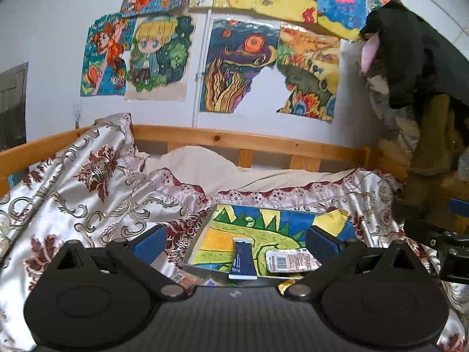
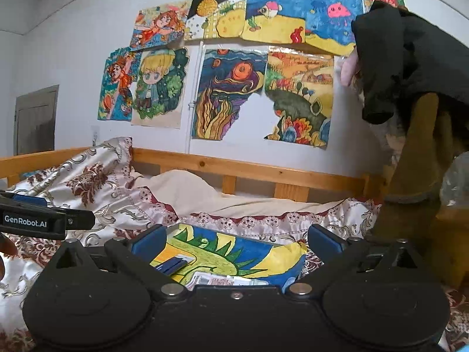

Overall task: Organize snacks
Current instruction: 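Raise both open tools away from the tray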

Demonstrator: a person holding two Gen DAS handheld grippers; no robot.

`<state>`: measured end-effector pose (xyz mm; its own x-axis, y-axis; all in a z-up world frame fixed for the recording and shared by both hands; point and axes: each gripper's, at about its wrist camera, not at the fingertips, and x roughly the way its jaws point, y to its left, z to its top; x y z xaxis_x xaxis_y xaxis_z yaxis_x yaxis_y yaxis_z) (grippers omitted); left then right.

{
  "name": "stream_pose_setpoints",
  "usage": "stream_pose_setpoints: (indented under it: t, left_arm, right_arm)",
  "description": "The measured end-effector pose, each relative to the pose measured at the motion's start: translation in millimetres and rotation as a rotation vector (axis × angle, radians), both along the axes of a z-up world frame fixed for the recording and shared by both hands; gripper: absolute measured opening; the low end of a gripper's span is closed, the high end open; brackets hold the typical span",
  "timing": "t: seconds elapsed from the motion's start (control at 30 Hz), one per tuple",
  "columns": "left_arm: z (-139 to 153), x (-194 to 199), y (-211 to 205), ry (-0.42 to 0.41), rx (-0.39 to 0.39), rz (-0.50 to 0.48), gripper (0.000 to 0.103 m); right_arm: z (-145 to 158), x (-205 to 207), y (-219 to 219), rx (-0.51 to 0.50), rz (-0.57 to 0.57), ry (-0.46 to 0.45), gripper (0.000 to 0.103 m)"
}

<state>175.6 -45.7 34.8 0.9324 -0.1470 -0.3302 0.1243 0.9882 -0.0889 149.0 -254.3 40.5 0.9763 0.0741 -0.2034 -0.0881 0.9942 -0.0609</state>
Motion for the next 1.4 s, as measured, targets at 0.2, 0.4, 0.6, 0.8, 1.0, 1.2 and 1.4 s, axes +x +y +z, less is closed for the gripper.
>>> stream_pose_setpoints:
  t: [0.2, 0.4, 0.6, 0.8, 1.0, 1.2, 1.4]
  left_arm:
    - [-5.4, -38.7, 9.1, -0.022, 0.021, 0.01, 0.103]
    - [-7.1, -67.2, 16.8, -0.032, 0.049, 0.022, 0.103]
    - [-17.0, -89.4, 20.6, 0.032, 0.06, 0.019, 0.103]
    - [-22.3, -103.7, 24.2, 0.082, 0.064, 0.042, 0.103]
    - [-27.4, -118.8, 28.3, 0.118, 0.073, 0.065, 0.103]
    - [-31.7, -126.1, 24.5, 0.149, 0.109, 0.063, 0.103]
    - [-33.3, -127.9, 25.9, 0.161, 0.117, 0.076, 0.103]
  right_arm:
    - [-2.8, -34.4, 6.6, -0.003, 0.018, 0.006, 0.102]
    - [-4.6, -58.0, 13.9, 0.005, 0.043, 0.019, 0.102]
    - [-10.1, -77.5, 20.2, 0.029, 0.048, 0.062, 0.102]
    - [-15.5, -97.2, 24.3, 0.061, 0.033, 0.109, 0.102]
    - [-20.4, -113.3, 25.7, 0.071, -0.011, 0.153, 0.102]
    - [-25.4, -121.0, 30.2, 0.051, -0.033, 0.193, 0.102]
    - [-29.6, -123.1, 30.5, 0.056, -0.055, 0.23, 0.102]
